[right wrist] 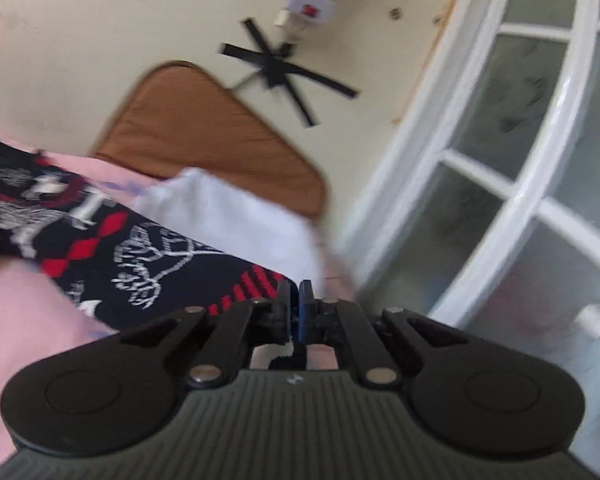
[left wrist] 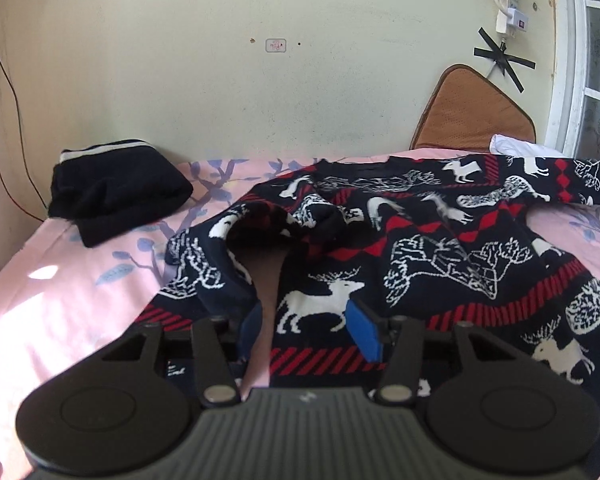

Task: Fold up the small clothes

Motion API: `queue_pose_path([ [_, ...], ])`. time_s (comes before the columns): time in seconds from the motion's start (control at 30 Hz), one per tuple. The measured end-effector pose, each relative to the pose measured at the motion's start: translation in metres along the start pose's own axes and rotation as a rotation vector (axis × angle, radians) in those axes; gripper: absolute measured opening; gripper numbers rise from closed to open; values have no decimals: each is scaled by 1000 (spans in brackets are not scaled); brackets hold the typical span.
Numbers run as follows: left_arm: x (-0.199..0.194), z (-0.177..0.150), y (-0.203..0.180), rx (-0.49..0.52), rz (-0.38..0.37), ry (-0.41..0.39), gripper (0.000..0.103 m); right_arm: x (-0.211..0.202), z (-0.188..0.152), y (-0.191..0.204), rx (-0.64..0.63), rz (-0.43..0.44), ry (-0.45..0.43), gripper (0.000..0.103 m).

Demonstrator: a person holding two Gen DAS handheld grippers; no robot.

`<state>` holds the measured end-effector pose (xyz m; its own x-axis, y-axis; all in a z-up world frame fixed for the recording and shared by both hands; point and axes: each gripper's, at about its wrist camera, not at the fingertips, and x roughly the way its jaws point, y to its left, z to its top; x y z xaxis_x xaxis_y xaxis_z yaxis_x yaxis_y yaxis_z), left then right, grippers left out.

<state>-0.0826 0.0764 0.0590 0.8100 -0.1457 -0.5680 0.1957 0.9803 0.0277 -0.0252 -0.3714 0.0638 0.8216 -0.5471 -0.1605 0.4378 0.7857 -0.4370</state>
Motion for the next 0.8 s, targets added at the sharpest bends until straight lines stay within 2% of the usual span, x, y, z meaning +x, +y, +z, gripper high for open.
queue_pose_path([
  [0.03, -2, -1, 2, 1, 7, 5, 51, 3, 1, -7, 34, -11, 27, 11],
  [0.07, -4, -3, 4, -1, 9, 13, 53, -2, 1, -14, 106, 59, 26, 11],
  [0.1, -6, -5, 7, -6, 1, 27, 54, -12, -1, -19, 194, 192, 23, 13],
  [0.17, -9, -11, 10, -21, -18, 59, 60, -33, -6, -13, 295, 457, 34, 29],
  [0.2, -11, -14, 10, -26, -26, 75, 62, -47, -11, -3, 326, 598, 37, 46],
  [0.23, -12, -17, 11, -33, -32, 96, 63, -61, -15, 11, 322, 719, 43, 55],
  [0.3, -16, -25, 13, -52, -47, 134, 63, -86, -26, 44, 262, 888, 53, 56],
  [0.37, -20, -31, 16, -77, -68, 162, 62, -108, -39, 75, 175, 974, 61, 56],
  [0.4, -22, -34, 15, -91, -78, 171, 61, -120, -46, 91, 134, 1000, 68, 56],
  [0.43, -23, -36, 15, -98, -90, 179, 56, -127, -50, 101, 118, 1014, 80, 54],
  [0.47, -23, -38, 12, -96, -97, 182, 45, -129, -55, 111, 117, 1032, 102, 52],
  [0.5, -25, -39, 8, -79, -85, 173, 28, -134, -59, 117, 125, 1051, 102, 25],
  [0.53, -26, -40, 2, -47, -58, 166, 21, -142, -59, 116, 122, 1042, 84, 7],
  [0.57, -27, -40, -2, -20, -46, 164, 11, -148, -55, 116, 98, 1013, 72, 8],
  [0.63, -31, -37, -4, -15, -56, 168, 11, -158, -47, 96, 94, 957, 54, 7],
  [0.73, -44, -35, 3, -49, -103, 177, 10, -164, -46, 51, 112, 915, 94, 7],
  [0.8, -50, -38, 5, -78, -160, 201, 11, -169, -54, 41, 60, 899, 142, 7],
])
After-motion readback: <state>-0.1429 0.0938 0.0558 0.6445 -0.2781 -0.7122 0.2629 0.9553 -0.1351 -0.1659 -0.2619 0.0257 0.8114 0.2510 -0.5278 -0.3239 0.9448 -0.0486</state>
